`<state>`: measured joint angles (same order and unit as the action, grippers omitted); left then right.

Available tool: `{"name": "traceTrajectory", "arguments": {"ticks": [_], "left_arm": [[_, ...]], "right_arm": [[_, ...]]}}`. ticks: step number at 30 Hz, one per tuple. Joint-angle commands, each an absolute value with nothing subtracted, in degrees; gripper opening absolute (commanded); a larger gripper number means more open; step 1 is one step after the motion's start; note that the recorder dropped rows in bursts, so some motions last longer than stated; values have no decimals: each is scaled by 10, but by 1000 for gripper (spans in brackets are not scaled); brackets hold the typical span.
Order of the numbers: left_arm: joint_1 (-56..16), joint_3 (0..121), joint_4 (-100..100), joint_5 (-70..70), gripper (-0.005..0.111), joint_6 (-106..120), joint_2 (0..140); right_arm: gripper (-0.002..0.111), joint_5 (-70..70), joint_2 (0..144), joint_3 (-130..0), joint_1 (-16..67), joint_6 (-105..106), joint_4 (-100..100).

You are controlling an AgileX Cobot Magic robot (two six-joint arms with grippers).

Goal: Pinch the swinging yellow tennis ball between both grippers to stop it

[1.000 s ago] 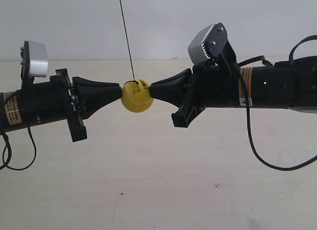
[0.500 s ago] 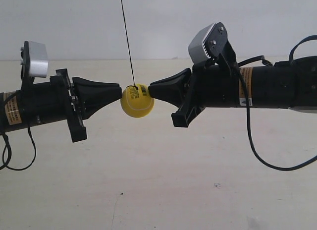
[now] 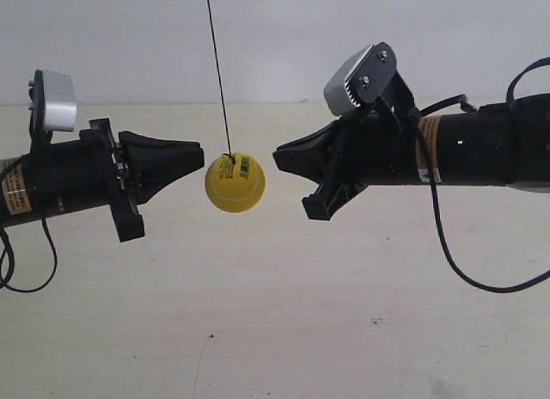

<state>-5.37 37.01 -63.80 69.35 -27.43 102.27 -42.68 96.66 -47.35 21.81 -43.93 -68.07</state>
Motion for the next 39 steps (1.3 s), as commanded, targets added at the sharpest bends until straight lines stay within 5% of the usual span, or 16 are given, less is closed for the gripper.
{"name": "traceTrajectory", "arguments": {"ticks": [1,20,39], "left_arm": [[-29,365,-635,700,5,-300,1019],[-13,174,-242,639,5,-155,811],[-13,56,-179,461,5,-215,481]], "right_arm": [[0,-350,927,-474,216,-451,-676],[0,-303,789,-401,216,-410,-576],[0,-263,424,-224,216,-350,-424]]}}
